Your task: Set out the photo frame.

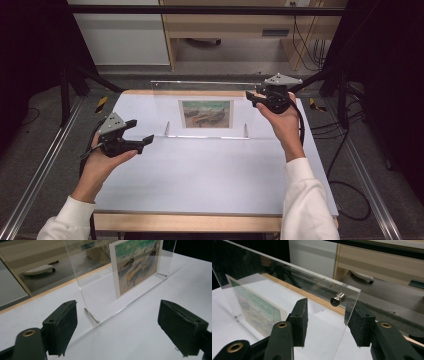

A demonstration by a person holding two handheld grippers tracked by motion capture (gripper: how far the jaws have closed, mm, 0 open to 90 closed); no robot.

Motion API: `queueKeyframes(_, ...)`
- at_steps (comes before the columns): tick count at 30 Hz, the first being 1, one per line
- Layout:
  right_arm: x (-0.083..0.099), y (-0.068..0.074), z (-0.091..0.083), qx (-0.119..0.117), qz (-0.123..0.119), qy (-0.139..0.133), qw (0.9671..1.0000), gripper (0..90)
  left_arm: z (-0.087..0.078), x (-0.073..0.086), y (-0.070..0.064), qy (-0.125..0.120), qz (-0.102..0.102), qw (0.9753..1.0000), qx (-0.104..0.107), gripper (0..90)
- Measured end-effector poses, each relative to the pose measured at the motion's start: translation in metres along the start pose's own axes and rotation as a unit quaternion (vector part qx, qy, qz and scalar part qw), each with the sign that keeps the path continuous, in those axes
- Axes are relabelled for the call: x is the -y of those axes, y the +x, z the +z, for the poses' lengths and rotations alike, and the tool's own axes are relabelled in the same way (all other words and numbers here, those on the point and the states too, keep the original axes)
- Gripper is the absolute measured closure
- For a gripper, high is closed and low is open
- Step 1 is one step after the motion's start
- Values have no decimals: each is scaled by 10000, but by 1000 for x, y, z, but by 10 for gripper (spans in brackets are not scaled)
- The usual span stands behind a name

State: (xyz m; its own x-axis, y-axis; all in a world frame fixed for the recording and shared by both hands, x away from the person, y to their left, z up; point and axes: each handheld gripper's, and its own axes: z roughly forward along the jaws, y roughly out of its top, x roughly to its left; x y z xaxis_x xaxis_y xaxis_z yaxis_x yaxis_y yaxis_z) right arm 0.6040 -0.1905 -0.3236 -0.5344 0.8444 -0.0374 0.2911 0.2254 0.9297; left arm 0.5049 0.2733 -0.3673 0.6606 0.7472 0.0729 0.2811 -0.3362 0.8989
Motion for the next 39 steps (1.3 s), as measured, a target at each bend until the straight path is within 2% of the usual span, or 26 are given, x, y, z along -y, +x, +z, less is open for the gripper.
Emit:
queueKeyframes(12, 0, -1, 5, 44, 96, -67, 9999, 515, -3, 19, 1, 92, -116, 9999, -1, 157)
queueKeyframes(19, 1, 1, 4, 224, -20, 17, 9997, 389, -3, 21, -1, 118, -121, 9999, -5, 155)
queueKeyframes(26, 1, 0, 3, 187, -38, 14, 9998, 411, -1, 21, -3, 145, -105, 9998, 26, 154)
queueKeyframes(29, 2, 0, 2, 233, -45, 44, 9997, 363, -1, 22, -5, 146, -126, 9998, 32, 154)
queueKeyframes(33, 5, 2, -5, 338, -75, 131, 9993, 280, 2, 25, -8, 284, -142, 9995, -22, 142)
queueKeyframes(35, 8, 6, -10, 432, -154, 75, 9989, 249, 3, 26, -9, 358, -165, 9992, -69, 125)
queueKeyframes(39, 16, 13, -21, 549, -236, 255, 9979, 182, 4, 29, -14, 444, -194, 9988, -114, 96)
